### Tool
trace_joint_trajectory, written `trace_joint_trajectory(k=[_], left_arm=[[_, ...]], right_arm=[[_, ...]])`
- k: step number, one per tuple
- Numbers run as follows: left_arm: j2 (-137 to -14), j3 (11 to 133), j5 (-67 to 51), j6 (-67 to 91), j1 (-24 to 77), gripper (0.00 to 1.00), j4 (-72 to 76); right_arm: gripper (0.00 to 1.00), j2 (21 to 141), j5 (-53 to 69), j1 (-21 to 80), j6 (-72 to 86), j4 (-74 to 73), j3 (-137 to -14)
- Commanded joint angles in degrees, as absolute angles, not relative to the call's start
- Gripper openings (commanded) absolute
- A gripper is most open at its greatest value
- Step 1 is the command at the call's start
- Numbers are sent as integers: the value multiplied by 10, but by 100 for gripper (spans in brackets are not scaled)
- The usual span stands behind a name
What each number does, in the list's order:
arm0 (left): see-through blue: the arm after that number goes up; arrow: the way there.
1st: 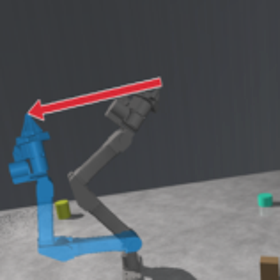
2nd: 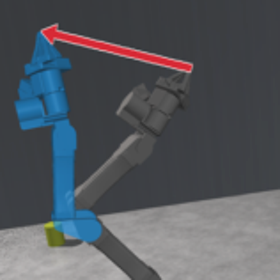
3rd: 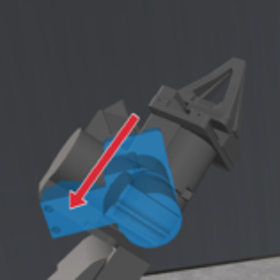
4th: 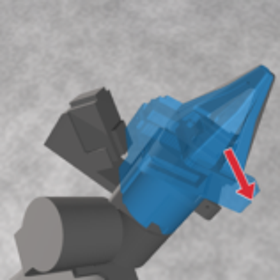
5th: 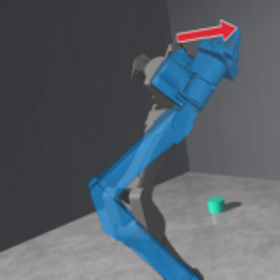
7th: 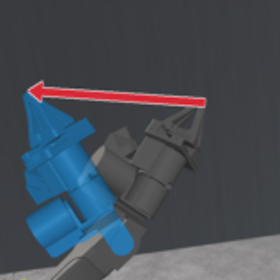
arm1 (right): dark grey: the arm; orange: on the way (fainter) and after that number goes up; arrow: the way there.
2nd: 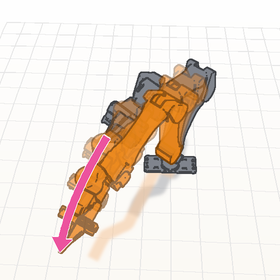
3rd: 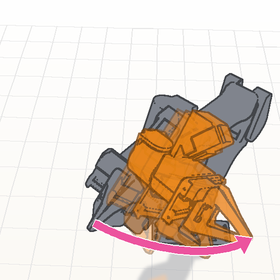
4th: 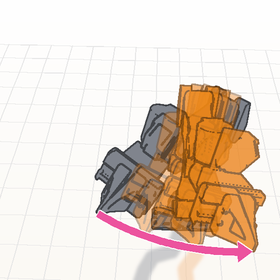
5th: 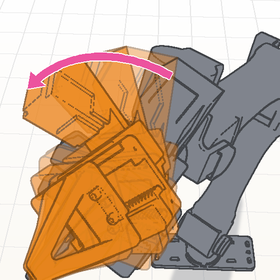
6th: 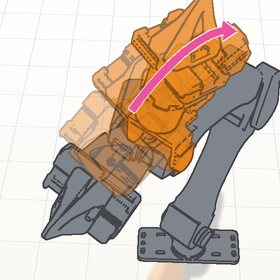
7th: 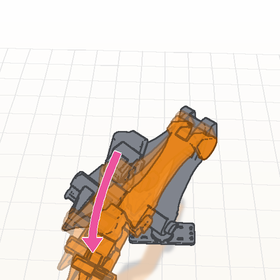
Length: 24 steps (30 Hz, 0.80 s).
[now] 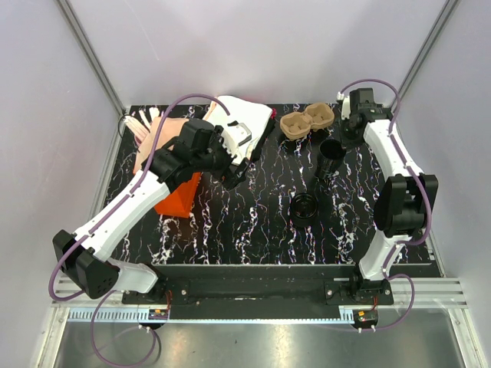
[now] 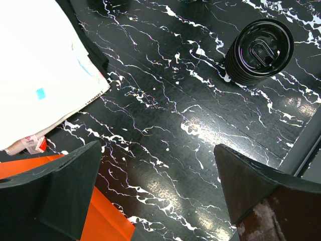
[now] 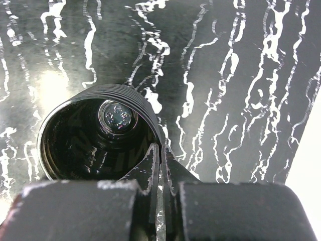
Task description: Pack the takeout coffee
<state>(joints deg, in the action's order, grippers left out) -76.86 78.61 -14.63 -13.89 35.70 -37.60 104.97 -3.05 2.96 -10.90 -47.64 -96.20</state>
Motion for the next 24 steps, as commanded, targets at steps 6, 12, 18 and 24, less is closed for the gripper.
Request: trace_joint_trajectory(k=[6, 12, 18, 24], left_arm=[[-745, 801, -158, -136, 358, 99, -357], [-741, 798, -158, -135, 357, 99, -357], [-738, 800, -160, -134, 357, 99, -359], [-735, 800, -160, -134, 357, 99, -359]], right_arm=[[2, 1048, -68, 4, -98, -447, -984], [2, 1051, -79, -29, -98, -443, -983], [1, 1053, -87, -49, -100, -436, -982], [1, 1052, -83, -52, -99, -436, -981]])
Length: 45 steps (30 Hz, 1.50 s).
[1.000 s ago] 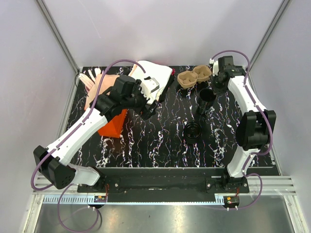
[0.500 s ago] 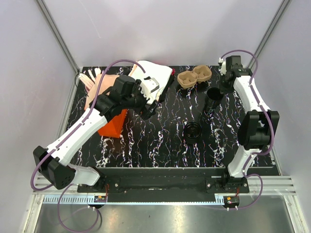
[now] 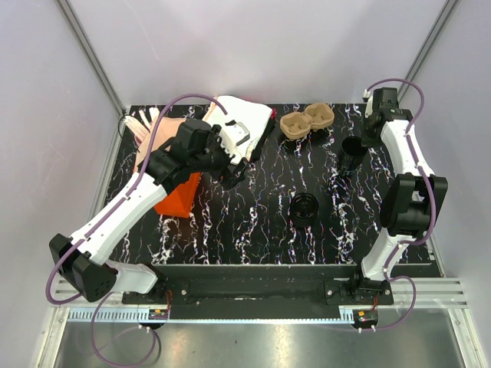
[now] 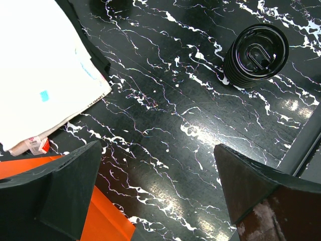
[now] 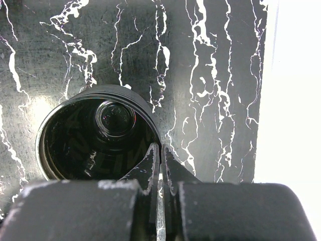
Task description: Pack the takeout coffee
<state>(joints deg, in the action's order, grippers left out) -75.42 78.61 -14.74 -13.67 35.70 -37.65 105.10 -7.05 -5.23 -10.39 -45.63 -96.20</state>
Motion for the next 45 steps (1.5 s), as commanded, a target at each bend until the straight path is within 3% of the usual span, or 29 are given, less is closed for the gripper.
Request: trace_joint_trajectory(k=[1, 45], left_arm=[[-735, 799, -161, -134, 357, 99, -359], [-739, 807, -165, -132, 357, 99, -363]], right_arm=[[1, 1052, -83, -53, -99, -435, -981], [0, 1007, 27, -78, -76, -535, -1119]])
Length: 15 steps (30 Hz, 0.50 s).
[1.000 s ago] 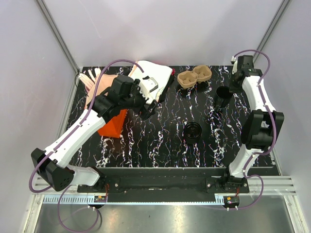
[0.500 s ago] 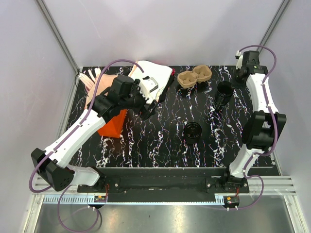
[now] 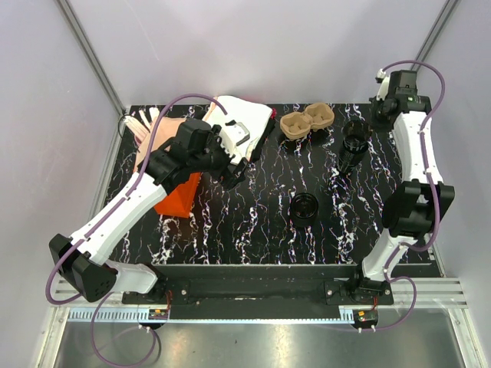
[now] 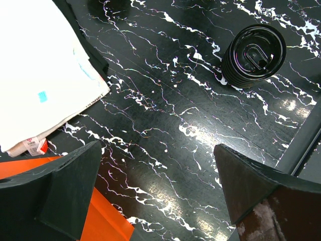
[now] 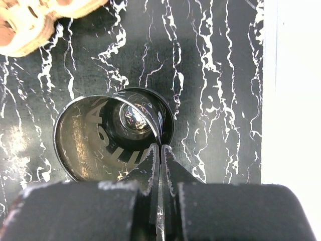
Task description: Pack the takeout coffee
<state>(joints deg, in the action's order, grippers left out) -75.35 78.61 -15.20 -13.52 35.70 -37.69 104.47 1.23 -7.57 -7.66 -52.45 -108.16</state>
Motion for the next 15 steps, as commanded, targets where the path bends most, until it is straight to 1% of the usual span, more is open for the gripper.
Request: trace_joint_trajectory(k=[1, 7, 11, 15], left_arm=[[-738, 807, -164, -131, 358, 99, -362], [-738, 816, -148, -130, 358, 99, -364], [-739, 825, -134, -136, 355, 99, -369], [-744, 844, -125, -144, 347, 99, -381]], right_arm=[[0, 1006, 29, -77, -76, -538, -1122], [0, 998, 55, -77, -72, -562, -1169], [0, 998, 87, -76, -72, -595, -1222], [0, 998, 99, -59, -76, -621, -1254]])
